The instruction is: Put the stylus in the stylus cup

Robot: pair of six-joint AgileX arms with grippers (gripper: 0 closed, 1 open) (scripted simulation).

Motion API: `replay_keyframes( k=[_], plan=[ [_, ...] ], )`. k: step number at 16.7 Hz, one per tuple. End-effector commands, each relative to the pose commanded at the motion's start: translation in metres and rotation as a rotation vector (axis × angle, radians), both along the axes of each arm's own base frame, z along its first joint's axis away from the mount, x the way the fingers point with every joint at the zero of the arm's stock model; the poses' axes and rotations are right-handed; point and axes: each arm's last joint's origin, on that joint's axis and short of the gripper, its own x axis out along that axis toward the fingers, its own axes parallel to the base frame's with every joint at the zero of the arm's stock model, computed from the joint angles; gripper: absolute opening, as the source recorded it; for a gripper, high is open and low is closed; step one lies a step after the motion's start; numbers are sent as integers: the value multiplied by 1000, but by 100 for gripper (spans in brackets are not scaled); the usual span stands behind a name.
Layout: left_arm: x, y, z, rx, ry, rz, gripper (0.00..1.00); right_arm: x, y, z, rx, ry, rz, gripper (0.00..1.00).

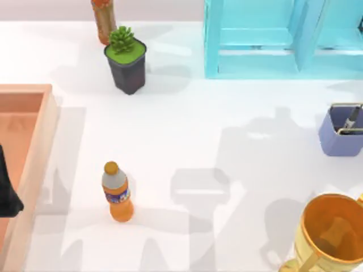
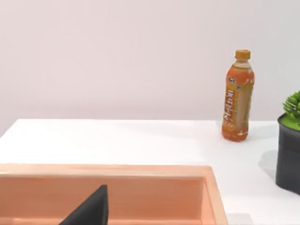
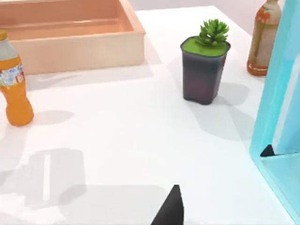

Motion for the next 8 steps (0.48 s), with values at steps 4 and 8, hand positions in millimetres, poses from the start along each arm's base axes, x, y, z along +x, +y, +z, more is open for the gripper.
replay_keyframes(
  k=[4,8],
  plan=[
    [0,0,0,0,0,0,100,0,0,0,0,0,0,100],
    [0,0,0,0,0,0,100,0,0,0,0,0,0,100]
  ],
)
